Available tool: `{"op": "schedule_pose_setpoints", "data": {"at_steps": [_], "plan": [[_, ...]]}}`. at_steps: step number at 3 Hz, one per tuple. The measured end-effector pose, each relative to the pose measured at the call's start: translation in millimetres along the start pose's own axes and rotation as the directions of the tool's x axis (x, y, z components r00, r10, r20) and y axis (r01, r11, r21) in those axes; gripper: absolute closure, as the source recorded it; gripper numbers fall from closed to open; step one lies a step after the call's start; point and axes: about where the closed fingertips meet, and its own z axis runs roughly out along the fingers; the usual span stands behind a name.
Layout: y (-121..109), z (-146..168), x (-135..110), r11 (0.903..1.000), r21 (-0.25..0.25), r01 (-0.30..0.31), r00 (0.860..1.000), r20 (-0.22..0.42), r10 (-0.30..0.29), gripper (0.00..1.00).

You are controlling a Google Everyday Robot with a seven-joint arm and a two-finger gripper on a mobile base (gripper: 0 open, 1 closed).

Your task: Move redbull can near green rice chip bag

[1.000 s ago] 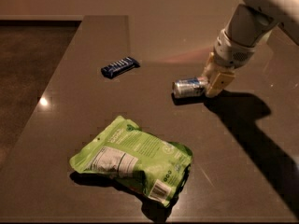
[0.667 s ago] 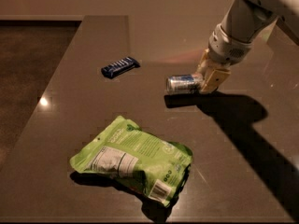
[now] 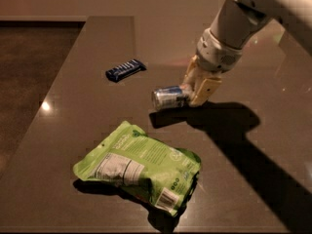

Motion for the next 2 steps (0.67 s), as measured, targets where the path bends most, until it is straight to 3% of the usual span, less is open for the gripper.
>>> {"op": "schedule_pose_setpoints", "data": {"at_steps": [1,2], "plan": [[12,13,-17,0.9984,-0.039,0.041,0.999,0.016,-0.040,1.00],[20,24,-24,0.9969,-0.060,0.051,0.999,0.015,-0.051,0.84]]}}
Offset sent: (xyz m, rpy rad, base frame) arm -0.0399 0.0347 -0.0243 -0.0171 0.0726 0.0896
